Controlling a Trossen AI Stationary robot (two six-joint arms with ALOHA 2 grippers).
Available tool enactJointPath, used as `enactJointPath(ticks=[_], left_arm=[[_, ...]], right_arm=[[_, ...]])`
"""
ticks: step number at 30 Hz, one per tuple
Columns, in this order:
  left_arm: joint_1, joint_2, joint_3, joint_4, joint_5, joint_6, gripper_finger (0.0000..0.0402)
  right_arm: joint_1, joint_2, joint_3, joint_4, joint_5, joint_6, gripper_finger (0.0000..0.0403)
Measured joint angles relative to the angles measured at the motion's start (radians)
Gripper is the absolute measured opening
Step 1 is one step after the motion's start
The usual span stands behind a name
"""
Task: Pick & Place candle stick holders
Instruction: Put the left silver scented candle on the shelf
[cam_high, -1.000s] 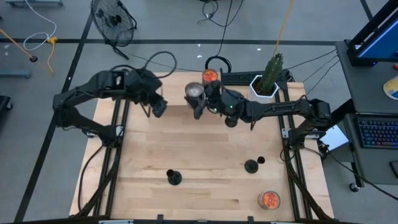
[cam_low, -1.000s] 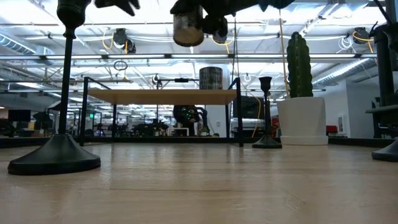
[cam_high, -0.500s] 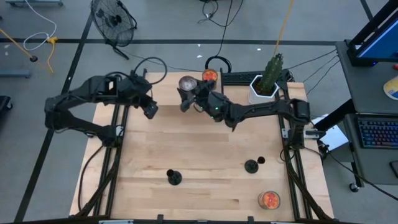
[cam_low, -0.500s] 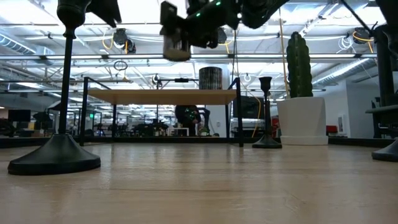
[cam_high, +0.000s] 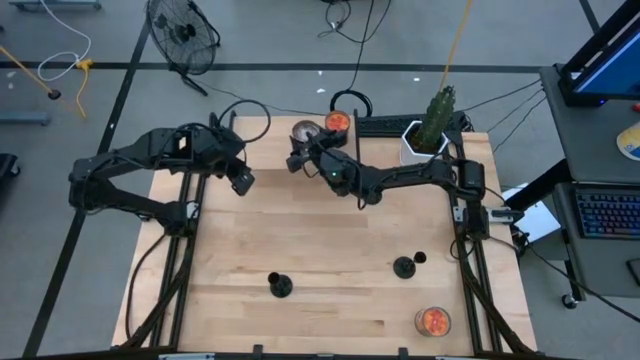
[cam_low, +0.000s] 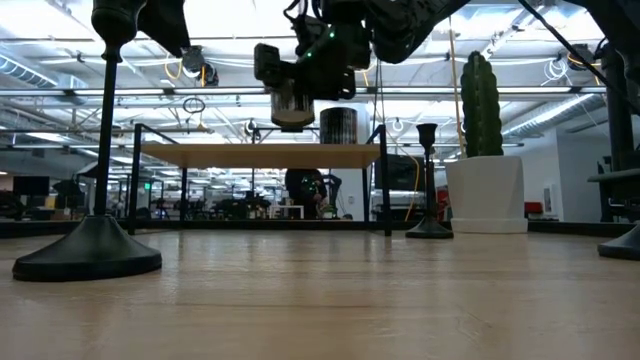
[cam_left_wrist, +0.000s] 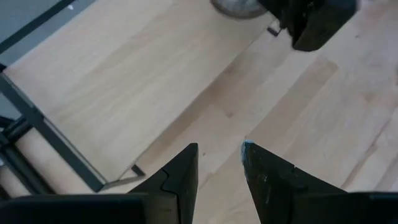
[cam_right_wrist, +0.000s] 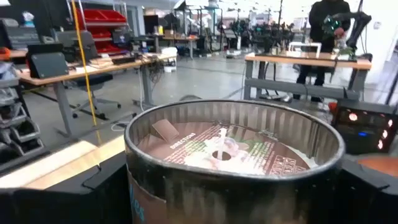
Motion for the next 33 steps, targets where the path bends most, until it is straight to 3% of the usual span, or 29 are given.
enactJointPath(ticks=[9, 21, 33], left_arm=[[0.000, -0.001, 0.000, 0.018, 0.000, 0.016, 0.0131], [0.000, -0.001, 0.000, 0.020, 0.000, 0.016, 0.0131], [0.000, -0.001, 0.000, 0.029, 0.000, 0.016, 0.0131]], right_arm=[[-0.005, 0.002, 0.000, -0.074, -0.046, 0.055, 0.0350], [-0.037, 0.003, 0.000, -0.151, -0.199, 0.042, 0.0349], [-0.053, 0.003, -0.001, -0.197, -0.199, 0.006, 0.0356]])
